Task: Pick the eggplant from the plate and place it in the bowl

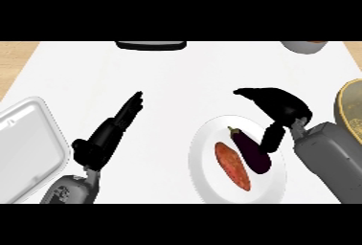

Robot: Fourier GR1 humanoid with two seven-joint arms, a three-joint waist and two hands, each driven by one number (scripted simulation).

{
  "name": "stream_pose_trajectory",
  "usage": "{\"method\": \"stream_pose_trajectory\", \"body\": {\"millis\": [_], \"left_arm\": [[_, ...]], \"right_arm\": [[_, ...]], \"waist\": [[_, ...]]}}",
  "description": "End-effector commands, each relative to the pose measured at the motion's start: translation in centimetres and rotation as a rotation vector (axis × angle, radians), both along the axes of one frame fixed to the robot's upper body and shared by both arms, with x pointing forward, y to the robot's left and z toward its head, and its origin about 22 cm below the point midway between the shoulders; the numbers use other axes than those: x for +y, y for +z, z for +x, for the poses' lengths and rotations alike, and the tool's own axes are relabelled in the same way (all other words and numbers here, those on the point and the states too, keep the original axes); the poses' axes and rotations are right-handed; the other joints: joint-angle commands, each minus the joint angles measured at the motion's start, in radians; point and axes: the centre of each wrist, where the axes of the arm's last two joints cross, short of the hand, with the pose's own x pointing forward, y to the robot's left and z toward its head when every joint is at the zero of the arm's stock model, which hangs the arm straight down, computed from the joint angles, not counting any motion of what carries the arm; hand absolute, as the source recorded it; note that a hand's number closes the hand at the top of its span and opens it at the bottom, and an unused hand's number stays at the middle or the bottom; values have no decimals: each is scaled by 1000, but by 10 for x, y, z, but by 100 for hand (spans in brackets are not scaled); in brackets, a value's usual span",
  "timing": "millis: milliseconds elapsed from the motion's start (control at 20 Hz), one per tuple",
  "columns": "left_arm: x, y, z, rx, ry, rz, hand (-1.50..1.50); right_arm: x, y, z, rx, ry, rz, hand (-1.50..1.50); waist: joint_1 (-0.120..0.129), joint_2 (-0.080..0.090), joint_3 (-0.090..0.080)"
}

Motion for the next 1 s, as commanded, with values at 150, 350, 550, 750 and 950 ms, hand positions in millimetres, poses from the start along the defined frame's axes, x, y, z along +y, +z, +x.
{"method": "stream_pose_trajectory", "body": {"millis": [150,350,550,750,950], "left_arm": [[-3,5,-5,1,6,6,0],[13,2,-3,-11,2,1,0],[11,-1,-14,-6,18,4,0],[5,4,-3,11,31,-8,0],[15,8,-7,4,30,-18,0]], "right_arm": [[45,35,20,307,50,-273,-150],[79,38,27,390,24,-297,-150],[92,37,22,402,20,-336,-150],[93,15,1,410,13,-334,-150],[96,27,1,367,10,-335,-150]], "waist": [[-7,-6,2],[-16,0,4],[-21,-2,4],[-36,-3,4],[-27,-1,5]]}}
